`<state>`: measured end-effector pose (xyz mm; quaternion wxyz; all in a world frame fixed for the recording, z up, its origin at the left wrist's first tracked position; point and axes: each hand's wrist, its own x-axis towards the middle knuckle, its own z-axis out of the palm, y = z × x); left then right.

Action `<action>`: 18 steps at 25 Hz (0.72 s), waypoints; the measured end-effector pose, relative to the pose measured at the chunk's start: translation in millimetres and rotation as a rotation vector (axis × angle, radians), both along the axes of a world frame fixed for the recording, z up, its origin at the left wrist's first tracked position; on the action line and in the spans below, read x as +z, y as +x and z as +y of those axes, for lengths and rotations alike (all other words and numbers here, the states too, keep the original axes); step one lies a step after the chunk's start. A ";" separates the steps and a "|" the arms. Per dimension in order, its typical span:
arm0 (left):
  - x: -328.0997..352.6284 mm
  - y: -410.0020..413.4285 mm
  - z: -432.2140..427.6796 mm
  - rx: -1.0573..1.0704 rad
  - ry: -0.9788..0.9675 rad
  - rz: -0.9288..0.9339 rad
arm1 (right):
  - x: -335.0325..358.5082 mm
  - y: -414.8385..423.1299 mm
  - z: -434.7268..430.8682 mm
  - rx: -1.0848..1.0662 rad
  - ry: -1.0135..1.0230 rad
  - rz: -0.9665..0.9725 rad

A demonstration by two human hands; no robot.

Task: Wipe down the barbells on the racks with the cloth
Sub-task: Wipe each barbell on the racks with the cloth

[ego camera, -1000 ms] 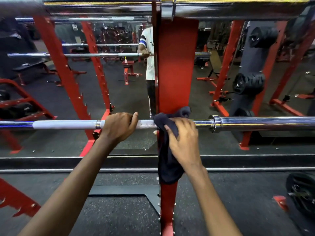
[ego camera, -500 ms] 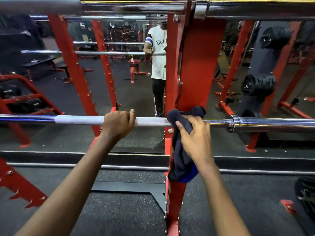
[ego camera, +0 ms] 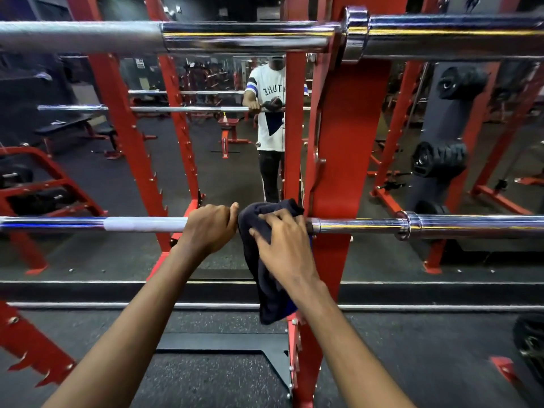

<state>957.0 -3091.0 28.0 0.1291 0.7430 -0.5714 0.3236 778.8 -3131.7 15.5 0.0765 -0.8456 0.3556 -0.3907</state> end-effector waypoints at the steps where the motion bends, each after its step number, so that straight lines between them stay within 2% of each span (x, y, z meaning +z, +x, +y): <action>1: 2.2 2.4 0.5 -0.012 0.011 0.024 | -2.6 3.3 -2.8 0.010 0.005 -0.039; 3: 3.2 16.9 4.1 0.020 0.062 0.042 | -2.3 16.1 -10.9 -0.067 0.009 -0.092; 6: -3.6 56.7 23.2 0.046 0.141 -0.070 | -0.4 33.8 -16.3 -0.165 -0.017 -0.090; 9: -10.0 78.0 37.7 0.105 0.161 -0.026 | -6.2 47.3 -1.9 -0.062 -0.109 0.011; 12: -9.8 69.3 32.3 0.138 0.079 0.064 | -6.3 56.2 5.2 0.018 -0.157 0.119; 14: -7.7 67.7 32.5 0.149 0.066 0.052 | 1.5 55.2 0.8 0.049 -0.082 -0.010; 16: -5.3 66.8 34.4 0.155 0.009 0.136 | 8.5 55.8 -8.9 0.066 0.026 -0.222; 18: -6.3 65.4 33.8 0.158 -0.002 0.172 | 16.9 60.3 -15.9 0.019 -0.005 -0.293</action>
